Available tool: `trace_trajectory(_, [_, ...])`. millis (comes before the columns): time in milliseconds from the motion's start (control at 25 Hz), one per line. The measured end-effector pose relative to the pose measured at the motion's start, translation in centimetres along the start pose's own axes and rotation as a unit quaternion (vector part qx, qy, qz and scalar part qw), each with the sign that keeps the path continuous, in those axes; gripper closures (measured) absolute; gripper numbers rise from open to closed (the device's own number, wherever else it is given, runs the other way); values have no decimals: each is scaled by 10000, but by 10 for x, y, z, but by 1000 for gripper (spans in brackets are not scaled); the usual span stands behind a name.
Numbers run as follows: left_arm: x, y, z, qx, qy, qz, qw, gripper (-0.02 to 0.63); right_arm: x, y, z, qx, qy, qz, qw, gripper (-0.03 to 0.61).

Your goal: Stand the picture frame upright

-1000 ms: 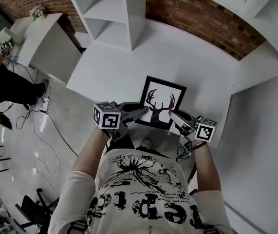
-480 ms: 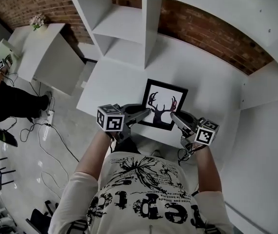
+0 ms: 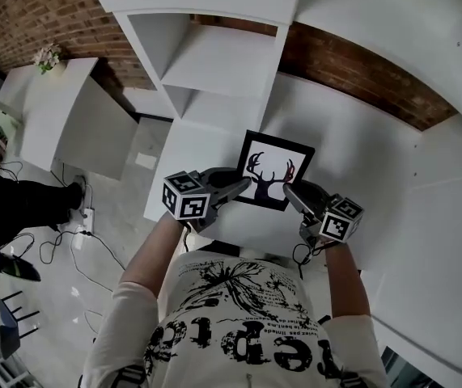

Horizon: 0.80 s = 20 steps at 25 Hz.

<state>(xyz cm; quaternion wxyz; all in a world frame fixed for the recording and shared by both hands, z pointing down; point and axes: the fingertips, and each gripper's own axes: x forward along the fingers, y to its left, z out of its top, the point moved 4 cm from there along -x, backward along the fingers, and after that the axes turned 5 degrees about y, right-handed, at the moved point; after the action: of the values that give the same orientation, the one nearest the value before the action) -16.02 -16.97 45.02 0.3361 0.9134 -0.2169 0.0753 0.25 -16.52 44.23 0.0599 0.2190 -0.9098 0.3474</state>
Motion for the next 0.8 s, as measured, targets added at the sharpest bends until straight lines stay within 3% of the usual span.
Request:
trace_trajectory(440, [-15,76,27,637,40,-8,9980,488,69,-18,22,-547,-127,-826,9950,482])
trace_trajectory(800, [1,122,24,823,161,143,9964,488,99,-60,22,-720,81,-1353,9882,466])
